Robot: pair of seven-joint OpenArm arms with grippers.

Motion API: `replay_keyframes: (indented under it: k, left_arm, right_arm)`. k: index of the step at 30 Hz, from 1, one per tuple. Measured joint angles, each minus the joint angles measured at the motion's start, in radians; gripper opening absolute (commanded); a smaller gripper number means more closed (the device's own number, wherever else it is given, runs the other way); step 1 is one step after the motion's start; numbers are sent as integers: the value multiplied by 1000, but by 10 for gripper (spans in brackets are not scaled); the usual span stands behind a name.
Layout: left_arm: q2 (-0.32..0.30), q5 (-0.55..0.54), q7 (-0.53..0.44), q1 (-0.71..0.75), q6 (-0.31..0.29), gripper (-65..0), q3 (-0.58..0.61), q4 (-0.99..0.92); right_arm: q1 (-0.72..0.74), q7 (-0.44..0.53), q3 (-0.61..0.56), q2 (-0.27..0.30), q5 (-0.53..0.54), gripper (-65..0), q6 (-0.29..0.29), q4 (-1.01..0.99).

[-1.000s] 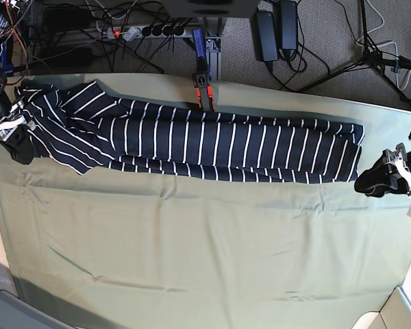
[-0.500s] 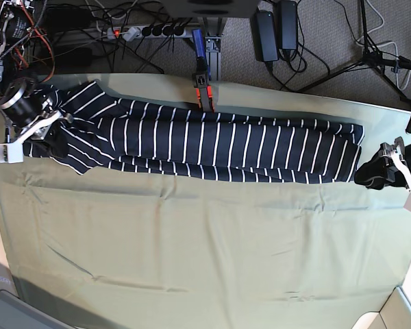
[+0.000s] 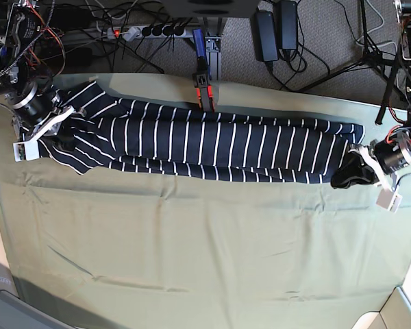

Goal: Fold the T-shirt properly

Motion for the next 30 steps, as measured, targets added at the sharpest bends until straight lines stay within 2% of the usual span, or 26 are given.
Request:
replay_keyframes:
  k: [4,10,15,18,20,22,24,30]
  left_arm:
    - [0,101,-90,8,0,-650,0,-79]
    - [2,106,-99,9,0,-650,0,-158]
    - [2,109,-145,6,0,-642,0,-158]
    - [2,145,-163,6,0,-474,0,-158]
    - [2,178,-208,7,0,-394,0,-158]
    - [-1,222,-267,6,0,-381,0,-158]
    - [-6,259,-283,6,-1,-381,-14,-158]
    - [-6,266,-230,7,17,-381,-101,-158]
  right_arm:
    - [0,37,0,0,-24,-650,0,-60]
    - [0,83,-1,0,-31,-650,0,-153]
    - [0,87,-1,0,-31,-650,0,-183]
    - [0,87,-1,0,-31,-650,0,-187]
    - [0,87,-1,0,-31,-650,0,-188]
    - [0,87,-1,0,-31,-650,0,-188]
    - [0,87,-1,0,-31,-650,0,-188]
    - [0,87,-1,0,-31,-650,0,-188]
